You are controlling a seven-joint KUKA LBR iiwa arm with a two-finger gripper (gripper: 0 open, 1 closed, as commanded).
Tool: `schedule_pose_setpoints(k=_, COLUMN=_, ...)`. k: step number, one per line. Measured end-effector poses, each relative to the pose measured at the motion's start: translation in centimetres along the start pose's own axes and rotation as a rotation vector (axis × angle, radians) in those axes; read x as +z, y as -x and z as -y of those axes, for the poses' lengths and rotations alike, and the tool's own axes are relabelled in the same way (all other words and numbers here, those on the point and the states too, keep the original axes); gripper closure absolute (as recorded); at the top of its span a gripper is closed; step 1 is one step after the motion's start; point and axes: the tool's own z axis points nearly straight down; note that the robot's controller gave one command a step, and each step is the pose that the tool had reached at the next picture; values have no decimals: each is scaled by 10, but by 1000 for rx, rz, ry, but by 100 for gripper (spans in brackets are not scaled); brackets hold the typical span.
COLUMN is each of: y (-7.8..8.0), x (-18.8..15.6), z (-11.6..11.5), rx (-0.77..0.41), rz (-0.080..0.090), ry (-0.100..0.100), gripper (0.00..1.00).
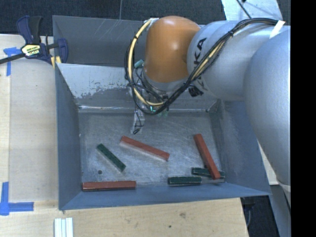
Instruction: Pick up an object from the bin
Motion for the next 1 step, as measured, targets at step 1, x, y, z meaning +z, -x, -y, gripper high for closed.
schedule_pose_setpoints(k=1, y=-28, x=-19, z=22, rx=169, rz=7, ry=1, gripper=0)
